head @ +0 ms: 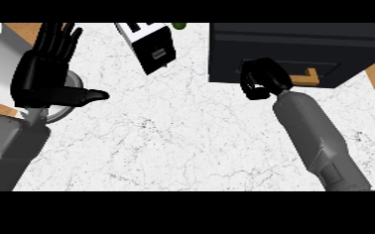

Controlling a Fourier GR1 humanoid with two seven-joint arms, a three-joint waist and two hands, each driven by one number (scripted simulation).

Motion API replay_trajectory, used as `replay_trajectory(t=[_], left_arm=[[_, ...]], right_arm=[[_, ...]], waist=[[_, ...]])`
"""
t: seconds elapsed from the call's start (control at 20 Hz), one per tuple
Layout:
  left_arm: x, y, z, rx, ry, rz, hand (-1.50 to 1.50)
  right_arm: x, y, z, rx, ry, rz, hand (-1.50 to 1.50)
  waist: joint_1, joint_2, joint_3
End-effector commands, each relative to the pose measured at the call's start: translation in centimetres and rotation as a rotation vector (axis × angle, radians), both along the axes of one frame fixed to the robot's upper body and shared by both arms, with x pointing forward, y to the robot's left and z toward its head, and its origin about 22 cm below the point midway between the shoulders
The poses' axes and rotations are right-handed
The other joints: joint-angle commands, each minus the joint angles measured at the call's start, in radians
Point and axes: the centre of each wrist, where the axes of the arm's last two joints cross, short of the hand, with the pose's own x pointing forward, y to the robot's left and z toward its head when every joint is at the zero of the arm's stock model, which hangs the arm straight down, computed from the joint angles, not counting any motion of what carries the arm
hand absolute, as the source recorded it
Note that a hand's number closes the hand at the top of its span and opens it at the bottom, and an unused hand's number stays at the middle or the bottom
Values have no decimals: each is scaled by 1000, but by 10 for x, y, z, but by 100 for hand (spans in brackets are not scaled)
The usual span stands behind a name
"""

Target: Pick up the cup, place it into the drawer and close the drawer

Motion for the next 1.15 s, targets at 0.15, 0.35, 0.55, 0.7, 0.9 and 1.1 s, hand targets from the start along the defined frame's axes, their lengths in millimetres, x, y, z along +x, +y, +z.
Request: replay_trajectory(t=[0.15,0.35,0.55,0.7,0.9,1.1], left_arm=[[-3,6,-4,-14,-9,-27,-150],[-6,9,-10,-18,-1,-62,-150],[0,-6,-6,-25,-17,-89,-150],[-1,-1,-4,-41,-13,-82,-150],[-4,-6,-20,-27,8,-104,-150],[-9,-12,-33,-42,30,-121,-150]], right_arm=[[20,-35,14,8,75,-87,150],[27,-54,32,42,83,-105,150],[34,-51,44,56,89,-110,150],[35,-71,57,113,72,-112,150],[35,-66,53,141,43,-109,150],[30,-62,41,157,36,-115,150]], waist=[[29,24,4],[41,29,4],[54,41,5],[55,39,5],[57,43,5],[63,44,5]])
